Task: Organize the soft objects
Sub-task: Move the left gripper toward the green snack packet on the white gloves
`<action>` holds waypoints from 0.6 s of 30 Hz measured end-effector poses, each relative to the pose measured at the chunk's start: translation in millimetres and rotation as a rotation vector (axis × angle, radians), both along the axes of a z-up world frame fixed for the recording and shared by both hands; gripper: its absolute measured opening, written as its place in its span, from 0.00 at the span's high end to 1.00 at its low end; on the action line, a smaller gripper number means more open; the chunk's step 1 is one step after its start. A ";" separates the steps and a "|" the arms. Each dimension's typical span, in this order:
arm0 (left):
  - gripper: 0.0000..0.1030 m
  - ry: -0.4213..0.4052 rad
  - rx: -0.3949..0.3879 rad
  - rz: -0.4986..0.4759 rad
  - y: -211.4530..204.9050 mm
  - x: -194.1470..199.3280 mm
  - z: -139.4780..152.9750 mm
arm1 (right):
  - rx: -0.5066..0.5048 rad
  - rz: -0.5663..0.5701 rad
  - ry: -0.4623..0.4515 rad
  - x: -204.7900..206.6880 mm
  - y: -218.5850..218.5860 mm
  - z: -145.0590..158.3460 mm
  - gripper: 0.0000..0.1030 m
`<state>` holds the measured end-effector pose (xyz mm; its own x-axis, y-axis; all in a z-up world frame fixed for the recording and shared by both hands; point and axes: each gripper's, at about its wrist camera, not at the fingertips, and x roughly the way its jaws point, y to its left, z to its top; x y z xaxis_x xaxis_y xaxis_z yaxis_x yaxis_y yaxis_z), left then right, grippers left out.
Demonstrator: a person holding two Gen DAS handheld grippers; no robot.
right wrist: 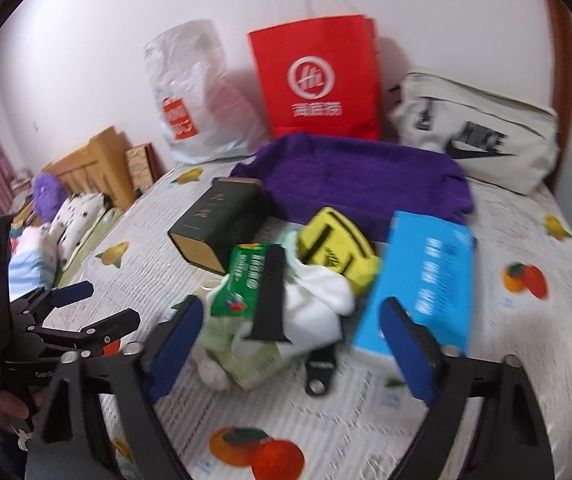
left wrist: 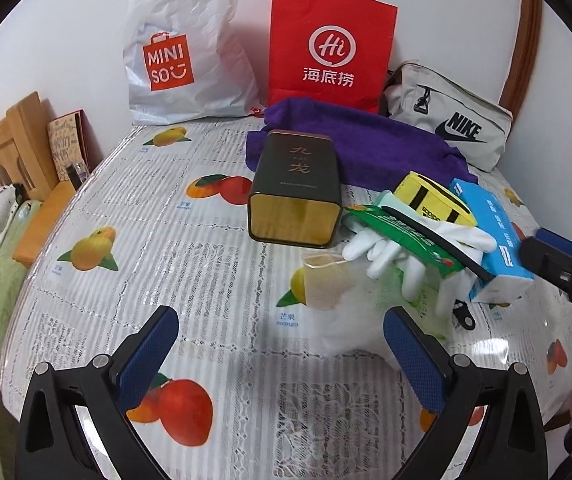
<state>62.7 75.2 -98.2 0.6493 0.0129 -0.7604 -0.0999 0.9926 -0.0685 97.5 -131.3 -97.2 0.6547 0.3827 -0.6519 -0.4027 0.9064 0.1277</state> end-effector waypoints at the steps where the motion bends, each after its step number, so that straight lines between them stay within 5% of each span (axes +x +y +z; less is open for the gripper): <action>1: 0.00 0.002 0.001 0.007 2.6 2.4 -1.8 | -0.009 0.020 0.007 4.9 5.7 -3.1 0.28; 7: 0.00 0.029 -0.031 0.018 14.2 15.4 -13.5 | -0.054 0.093 0.079 27.3 27.8 -25.1 0.60; 14: 0.00 0.054 -0.059 0.018 22.8 27.0 -25.2 | -0.057 0.106 0.127 44.7 34.4 -40.2 0.64; 18: 0.00 0.066 -0.075 0.014 25.2 33.4 -29.7 | -0.067 0.113 0.129 51.1 38.4 -45.0 0.75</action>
